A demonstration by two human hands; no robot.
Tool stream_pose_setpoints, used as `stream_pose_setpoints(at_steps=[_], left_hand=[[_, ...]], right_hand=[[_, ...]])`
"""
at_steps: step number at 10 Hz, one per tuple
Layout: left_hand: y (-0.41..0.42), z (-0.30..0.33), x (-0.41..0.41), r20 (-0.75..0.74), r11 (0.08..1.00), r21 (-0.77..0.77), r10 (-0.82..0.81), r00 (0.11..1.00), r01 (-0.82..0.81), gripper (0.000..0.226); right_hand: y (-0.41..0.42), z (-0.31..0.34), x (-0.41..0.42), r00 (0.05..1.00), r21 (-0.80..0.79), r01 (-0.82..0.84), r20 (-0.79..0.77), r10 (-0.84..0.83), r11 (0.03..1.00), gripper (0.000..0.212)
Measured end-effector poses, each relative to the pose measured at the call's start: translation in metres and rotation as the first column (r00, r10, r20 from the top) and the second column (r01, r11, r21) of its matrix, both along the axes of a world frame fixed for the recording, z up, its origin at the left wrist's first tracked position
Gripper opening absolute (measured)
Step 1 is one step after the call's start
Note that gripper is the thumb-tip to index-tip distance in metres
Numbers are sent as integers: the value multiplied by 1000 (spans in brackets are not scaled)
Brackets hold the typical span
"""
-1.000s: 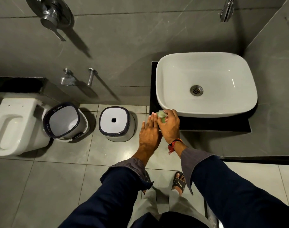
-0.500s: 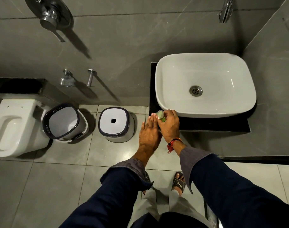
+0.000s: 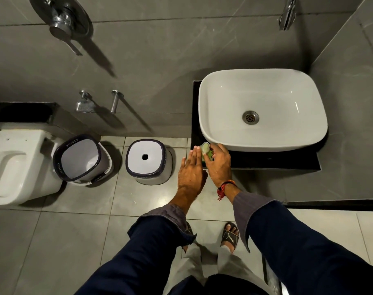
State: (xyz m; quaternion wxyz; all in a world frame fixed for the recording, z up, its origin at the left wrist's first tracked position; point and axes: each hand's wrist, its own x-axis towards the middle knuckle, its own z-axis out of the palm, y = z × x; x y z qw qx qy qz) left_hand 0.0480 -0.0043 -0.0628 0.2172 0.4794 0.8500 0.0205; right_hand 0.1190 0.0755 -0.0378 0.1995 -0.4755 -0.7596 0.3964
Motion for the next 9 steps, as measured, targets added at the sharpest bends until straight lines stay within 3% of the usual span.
stream_pose_setpoints(at_steps=[3,4,5,6,8,9], left_hand=[[-3,-3,1,15,998,59,-10,1000,9,85],[-6,-2,2,195,970,174,134,972,-169,87],[-8,0,1,377,925,226,207,903,-307,79],[-7,-1,-3,440,885,300,202,875,-356,72],[-4,2,-17,468,875,324,183,865,-360,66],[-3,4,-23,404,875,293,252,879,-385,68]], right_hand=[[-4,-1,4,1000,1,18,10,-18,1000,39],[-6,-7,12,988,-108,153,-12,-155,982,43],[-7,-10,14,993,-201,117,-2,-120,973,45],[-6,-12,8,997,-205,75,-5,-77,976,49],[-2,-12,-5,999,-240,35,-21,-42,970,48],[0,-10,1,994,-184,106,13,-105,977,37]])
